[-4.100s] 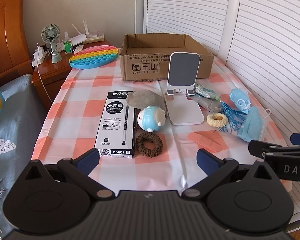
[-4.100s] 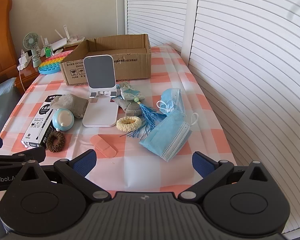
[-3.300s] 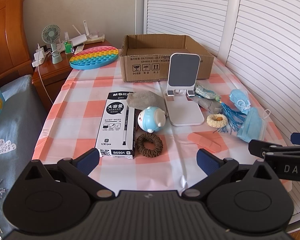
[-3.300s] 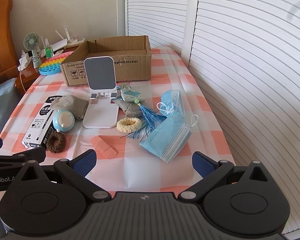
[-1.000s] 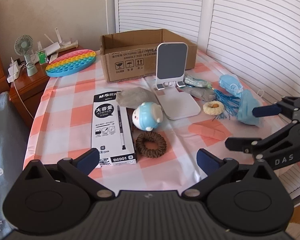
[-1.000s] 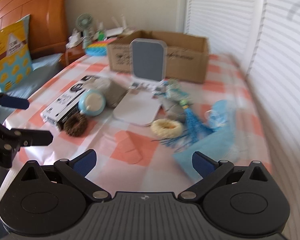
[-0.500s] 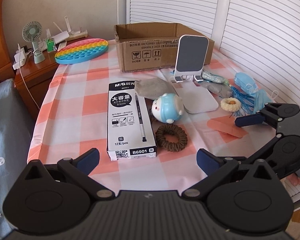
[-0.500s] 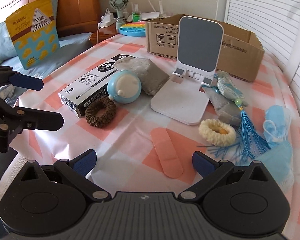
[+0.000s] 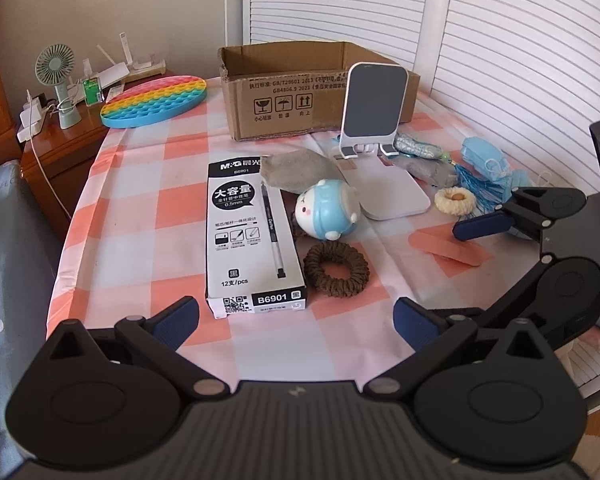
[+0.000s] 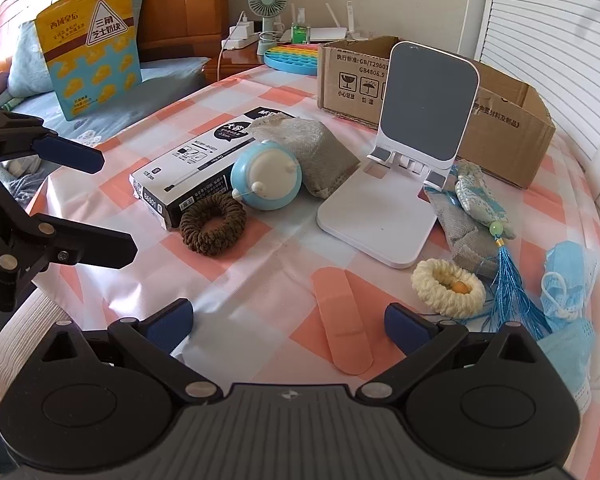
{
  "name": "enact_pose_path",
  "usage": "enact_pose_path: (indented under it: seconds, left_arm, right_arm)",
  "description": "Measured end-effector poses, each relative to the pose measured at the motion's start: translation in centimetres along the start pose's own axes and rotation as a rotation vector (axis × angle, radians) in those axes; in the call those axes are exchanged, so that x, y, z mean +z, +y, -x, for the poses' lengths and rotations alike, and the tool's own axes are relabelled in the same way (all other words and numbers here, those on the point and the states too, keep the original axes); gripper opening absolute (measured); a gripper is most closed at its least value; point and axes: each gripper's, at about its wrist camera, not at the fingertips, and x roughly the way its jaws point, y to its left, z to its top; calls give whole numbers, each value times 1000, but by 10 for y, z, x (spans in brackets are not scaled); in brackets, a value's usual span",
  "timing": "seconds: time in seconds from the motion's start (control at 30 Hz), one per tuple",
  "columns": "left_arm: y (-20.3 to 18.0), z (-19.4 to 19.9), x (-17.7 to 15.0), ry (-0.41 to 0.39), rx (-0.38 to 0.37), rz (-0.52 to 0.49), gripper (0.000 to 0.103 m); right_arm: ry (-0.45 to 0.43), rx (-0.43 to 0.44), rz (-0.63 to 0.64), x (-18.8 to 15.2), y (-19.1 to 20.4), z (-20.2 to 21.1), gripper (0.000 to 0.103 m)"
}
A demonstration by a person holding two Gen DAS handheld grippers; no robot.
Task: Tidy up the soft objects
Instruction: 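Move the left tool toward the brown hair tie while the right tool approaches the pink bandage strip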
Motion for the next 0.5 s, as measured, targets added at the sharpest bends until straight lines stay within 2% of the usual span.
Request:
enact_pose_path:
  seconds: [0.13,0.2,0.23,0.3,0.4,0.5]
  left_arm:
    - [1,-1,0,2,1,-9,102]
    - [1,-1,0,2,5,-12,102]
    - [1,-1,0,2,7,-13,102]
    - [1,-2,1,2,9,-12,102]
    - [-2,-2,1,0,6,-24,102]
    - [-5,-3,2,-9,-3,-42,102]
  right_arm:
    - [-15,15,-9,1,-4,4,90]
    - [-23,11,-25,2,-7,7,80]
    - [-26,3,-32,2,-8,8,77]
    - [-26,-27,-38,1,-10,8,62]
    - [-35,-64,-48,-1,-11,10,49]
    - [-39,-93,-56,-3,-11,13,40]
